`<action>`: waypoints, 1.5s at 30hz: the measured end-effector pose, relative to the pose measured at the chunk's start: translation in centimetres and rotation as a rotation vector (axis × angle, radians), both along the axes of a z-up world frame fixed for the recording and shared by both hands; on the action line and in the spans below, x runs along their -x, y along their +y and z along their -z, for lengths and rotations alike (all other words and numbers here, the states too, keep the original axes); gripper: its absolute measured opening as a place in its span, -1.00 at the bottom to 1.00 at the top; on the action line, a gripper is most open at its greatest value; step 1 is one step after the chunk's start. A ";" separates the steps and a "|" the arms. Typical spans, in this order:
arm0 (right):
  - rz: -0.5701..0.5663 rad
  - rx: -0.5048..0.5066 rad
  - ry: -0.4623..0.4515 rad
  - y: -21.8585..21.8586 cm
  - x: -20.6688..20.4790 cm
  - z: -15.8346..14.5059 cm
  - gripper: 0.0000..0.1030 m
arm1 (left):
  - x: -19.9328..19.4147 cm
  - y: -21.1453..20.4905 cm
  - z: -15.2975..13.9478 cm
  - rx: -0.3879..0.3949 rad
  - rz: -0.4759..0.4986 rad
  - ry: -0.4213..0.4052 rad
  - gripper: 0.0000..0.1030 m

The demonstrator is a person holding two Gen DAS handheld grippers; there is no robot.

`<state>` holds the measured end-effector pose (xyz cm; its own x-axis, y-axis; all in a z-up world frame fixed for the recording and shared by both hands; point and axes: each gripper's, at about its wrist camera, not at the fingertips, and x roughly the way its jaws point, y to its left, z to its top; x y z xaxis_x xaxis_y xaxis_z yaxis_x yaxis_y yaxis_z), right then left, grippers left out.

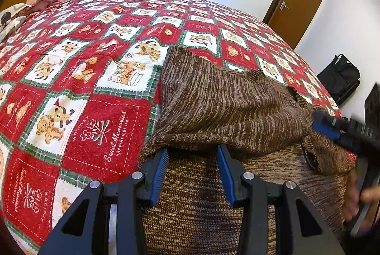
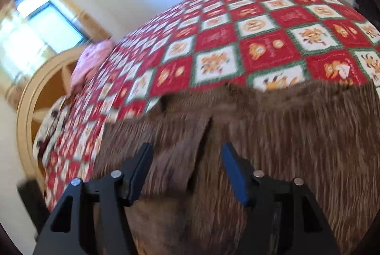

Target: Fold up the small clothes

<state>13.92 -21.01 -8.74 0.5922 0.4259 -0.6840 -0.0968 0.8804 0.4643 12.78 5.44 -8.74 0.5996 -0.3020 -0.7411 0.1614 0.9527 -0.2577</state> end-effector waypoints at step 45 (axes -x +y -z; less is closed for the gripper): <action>-0.081 0.275 0.120 2.2 -2.6 0.9 -0.47 | -1.2 -0.6 0.0 -0.168 -0.028 -0.012 -0.16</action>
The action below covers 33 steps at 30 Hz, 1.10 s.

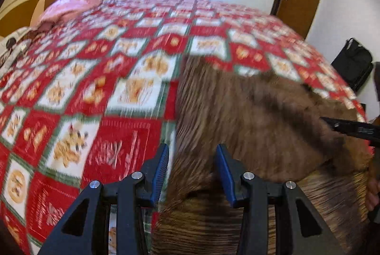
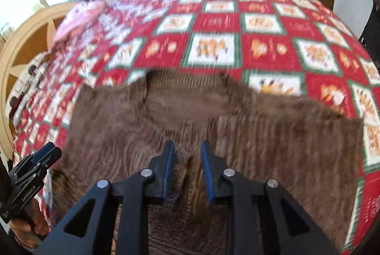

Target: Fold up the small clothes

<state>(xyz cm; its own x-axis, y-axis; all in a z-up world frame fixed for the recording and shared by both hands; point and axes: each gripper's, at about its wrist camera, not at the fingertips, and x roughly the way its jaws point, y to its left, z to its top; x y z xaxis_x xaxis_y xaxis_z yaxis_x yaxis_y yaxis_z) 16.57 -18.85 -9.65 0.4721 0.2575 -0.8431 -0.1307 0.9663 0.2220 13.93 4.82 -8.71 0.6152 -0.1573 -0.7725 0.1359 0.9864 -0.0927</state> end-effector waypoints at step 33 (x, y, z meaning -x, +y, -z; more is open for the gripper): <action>0.018 -0.115 -0.136 -2.7 4.5 -1.5 0.05 | -0.2 0.4 1.4 0.071 -0.008 -0.026 0.03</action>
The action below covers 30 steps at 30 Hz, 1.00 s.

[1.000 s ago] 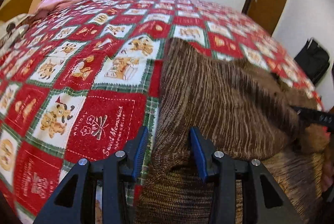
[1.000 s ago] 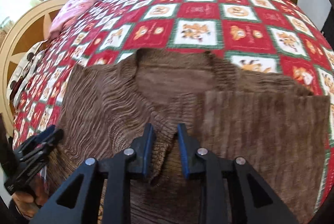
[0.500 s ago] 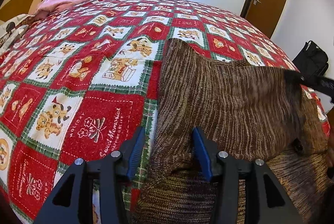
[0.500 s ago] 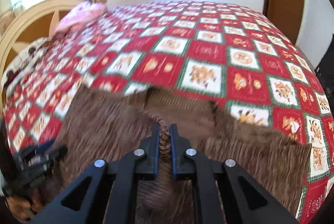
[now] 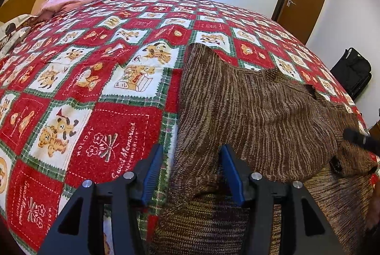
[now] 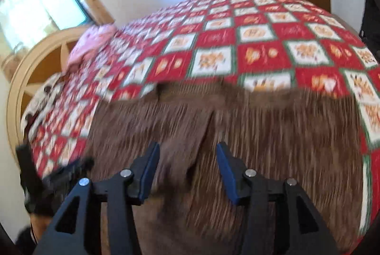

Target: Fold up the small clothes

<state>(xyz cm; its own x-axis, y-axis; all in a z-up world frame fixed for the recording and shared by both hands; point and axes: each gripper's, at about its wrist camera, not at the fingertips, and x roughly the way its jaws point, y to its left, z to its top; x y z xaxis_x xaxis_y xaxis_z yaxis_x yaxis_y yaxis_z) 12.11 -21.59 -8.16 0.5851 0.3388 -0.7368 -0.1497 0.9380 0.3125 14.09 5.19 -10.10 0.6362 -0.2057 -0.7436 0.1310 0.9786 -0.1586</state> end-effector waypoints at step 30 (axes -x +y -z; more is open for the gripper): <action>-0.164 0.186 0.008 4.3 0.0 2.4 -0.47 | -0.1 0.3 0.1 0.033 -0.001 0.006 0.05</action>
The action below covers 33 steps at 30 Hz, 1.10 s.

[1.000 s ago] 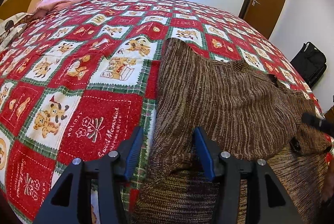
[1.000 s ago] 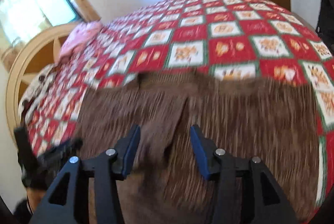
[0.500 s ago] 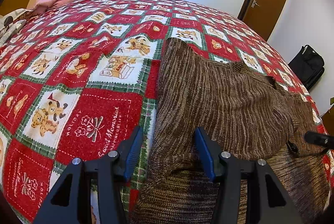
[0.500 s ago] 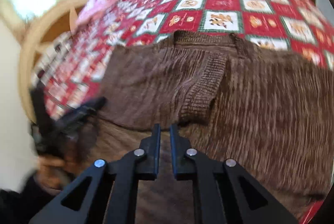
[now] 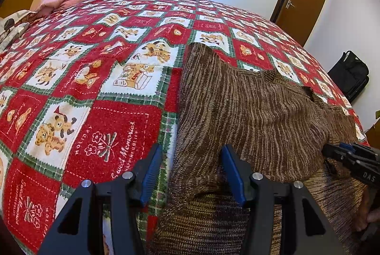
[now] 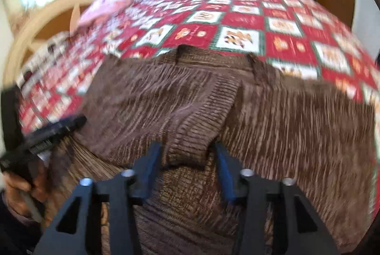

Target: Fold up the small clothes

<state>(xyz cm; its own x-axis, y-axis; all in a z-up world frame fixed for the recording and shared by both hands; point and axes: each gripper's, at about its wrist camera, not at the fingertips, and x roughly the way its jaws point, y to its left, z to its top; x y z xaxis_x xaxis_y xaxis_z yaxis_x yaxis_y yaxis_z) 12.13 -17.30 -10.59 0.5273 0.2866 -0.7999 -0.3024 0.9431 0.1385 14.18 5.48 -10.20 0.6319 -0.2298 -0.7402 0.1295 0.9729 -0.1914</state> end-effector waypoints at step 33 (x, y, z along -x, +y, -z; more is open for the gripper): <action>0.094 -0.088 0.026 0.1 6.9 -6.2 -0.14 | 7.7 6.7 -7.3 -0.121 -0.031 -0.164 0.32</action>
<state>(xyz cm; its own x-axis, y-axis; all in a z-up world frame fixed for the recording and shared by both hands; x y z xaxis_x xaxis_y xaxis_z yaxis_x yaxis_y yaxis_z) 5.21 -17.21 -4.41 0.5346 0.3063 -0.7877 -0.2086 0.9510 0.2282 6.52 12.17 -2.95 0.7514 -0.1242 -0.6481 0.1189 0.9915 -0.0522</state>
